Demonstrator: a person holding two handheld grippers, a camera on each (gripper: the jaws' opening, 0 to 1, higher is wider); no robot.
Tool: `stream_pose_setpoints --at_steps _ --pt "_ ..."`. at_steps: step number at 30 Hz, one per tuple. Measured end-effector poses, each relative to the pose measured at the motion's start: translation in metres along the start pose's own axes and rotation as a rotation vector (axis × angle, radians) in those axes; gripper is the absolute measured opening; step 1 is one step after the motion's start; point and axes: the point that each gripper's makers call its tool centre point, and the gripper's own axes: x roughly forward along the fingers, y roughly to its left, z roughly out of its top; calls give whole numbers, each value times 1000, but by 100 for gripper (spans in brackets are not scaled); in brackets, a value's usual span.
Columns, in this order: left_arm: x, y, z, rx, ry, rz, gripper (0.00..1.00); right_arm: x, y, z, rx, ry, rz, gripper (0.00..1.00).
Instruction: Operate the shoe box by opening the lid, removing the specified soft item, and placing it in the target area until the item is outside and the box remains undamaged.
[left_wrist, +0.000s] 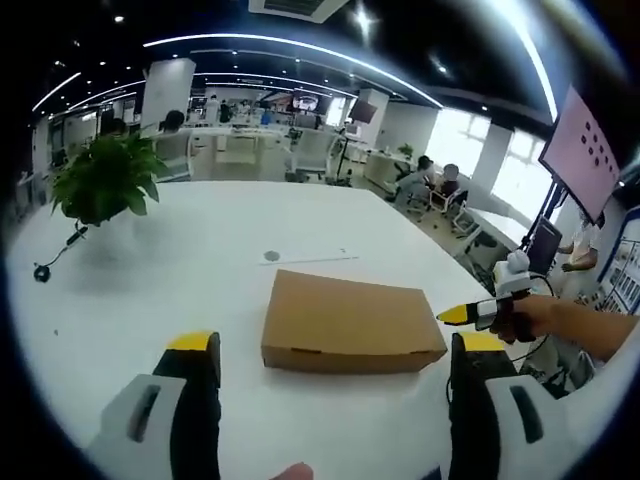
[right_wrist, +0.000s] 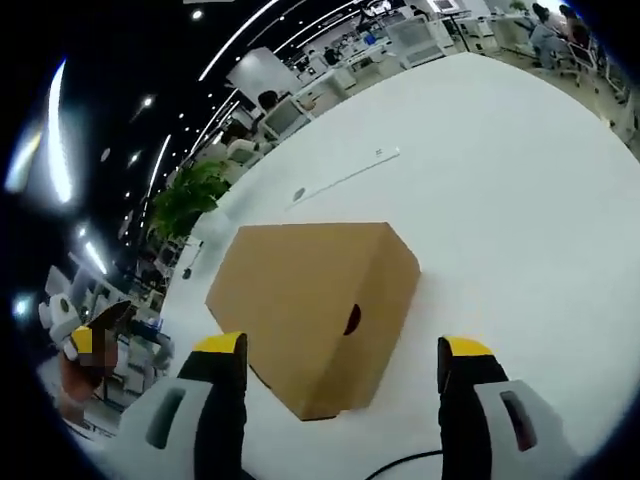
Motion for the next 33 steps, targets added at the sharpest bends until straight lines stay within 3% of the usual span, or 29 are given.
stream_pose_setpoints --at_steps 17,33 --pt "2 -3 2 4 4 -5 97 11 -18 -3 104 1 10 77" --pt "3 -5 6 18 3 5 99 20 -22 -3 139 11 51 72"
